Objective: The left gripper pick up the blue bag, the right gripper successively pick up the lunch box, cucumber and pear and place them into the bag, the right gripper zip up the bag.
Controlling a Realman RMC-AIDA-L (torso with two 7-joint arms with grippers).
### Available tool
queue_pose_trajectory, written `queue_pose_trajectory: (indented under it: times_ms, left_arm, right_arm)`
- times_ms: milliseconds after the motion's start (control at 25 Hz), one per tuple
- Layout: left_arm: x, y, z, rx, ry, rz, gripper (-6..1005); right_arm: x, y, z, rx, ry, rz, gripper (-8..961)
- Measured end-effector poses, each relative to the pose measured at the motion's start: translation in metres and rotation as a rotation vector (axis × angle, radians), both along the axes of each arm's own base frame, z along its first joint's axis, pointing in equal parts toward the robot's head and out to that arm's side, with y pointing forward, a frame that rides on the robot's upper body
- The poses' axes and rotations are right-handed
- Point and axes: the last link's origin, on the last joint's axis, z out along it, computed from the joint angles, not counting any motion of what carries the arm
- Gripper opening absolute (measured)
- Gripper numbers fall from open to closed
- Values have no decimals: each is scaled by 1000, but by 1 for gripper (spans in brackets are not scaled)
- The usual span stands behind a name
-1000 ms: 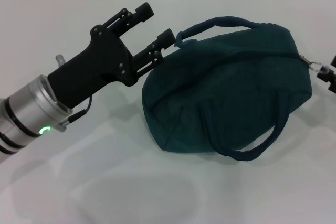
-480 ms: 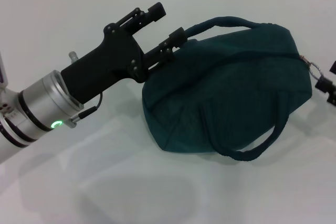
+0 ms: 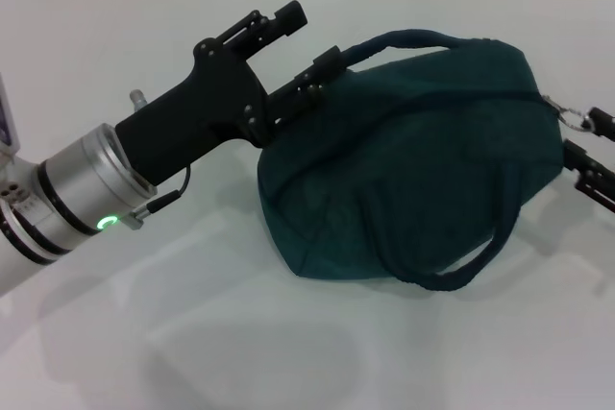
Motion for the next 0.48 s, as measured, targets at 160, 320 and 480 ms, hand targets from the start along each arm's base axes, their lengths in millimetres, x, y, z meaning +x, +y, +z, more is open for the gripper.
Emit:
queue_pose_trajectory:
  times_ms: [160, 320, 480]
  left_arm:
    - [4, 1, -2, -28, 0, -12, 680]
    - [20, 8, -2, -154, 14, -78, 681]
    - [38, 26, 6, -274, 75, -85, 682]
  right_arm:
    - [-9, 5, -5, 2, 4, 29, 538]
    - [-15, 9, -7, 6, 5, 51, 480]
    - [-19, 11, -8, 7, 13, 68, 405]
